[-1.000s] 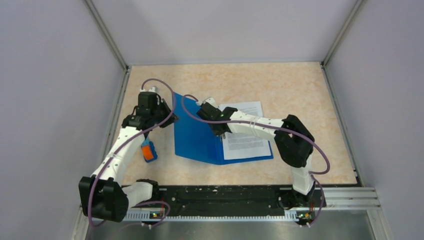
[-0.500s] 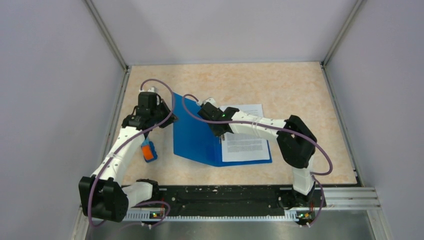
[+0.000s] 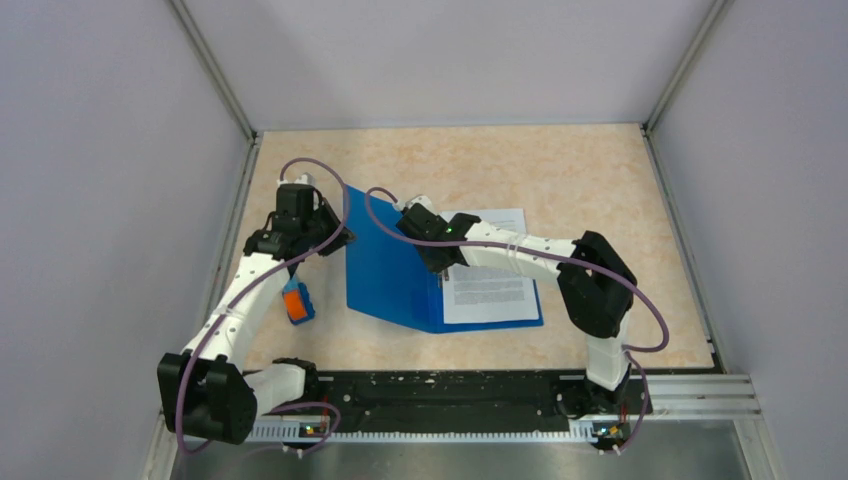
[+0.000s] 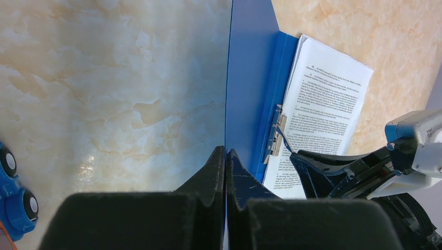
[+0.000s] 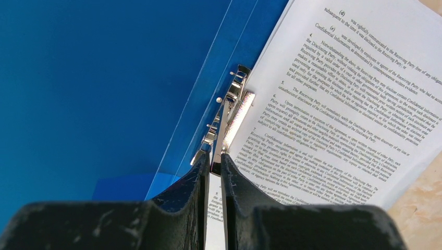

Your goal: Put the files into the folder

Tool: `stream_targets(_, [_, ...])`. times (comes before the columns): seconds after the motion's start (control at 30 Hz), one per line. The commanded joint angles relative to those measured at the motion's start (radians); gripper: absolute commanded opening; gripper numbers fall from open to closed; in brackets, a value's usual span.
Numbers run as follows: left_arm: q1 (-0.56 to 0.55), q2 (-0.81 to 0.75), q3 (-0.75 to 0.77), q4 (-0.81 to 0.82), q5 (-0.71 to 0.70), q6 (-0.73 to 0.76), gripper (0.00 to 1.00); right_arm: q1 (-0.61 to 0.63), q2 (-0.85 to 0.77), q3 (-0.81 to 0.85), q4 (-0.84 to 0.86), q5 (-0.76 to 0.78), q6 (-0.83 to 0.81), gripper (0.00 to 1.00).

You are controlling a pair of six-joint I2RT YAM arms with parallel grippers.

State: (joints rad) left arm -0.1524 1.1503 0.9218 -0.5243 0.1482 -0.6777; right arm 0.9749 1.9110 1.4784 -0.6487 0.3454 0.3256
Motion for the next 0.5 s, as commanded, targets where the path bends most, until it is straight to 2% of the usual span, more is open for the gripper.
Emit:
stream_targets(0.0, [0.002,-0.011,-0.004,0.052,-0.041,-0.002,0.00,0.014,-0.060,0.014,-0.028,-0.003,0.007,0.14])
stream_targets(0.23, [0.002,-0.013,-0.008,0.054,-0.041,-0.005,0.00,0.016,-0.057,0.012,-0.032,-0.007,0.008,0.13])
stream_targets(0.47, [0.002,-0.007,-0.016,0.055,-0.056,-0.005,0.00,0.027,-0.064,-0.018,-0.032,-0.030,0.028,0.03])
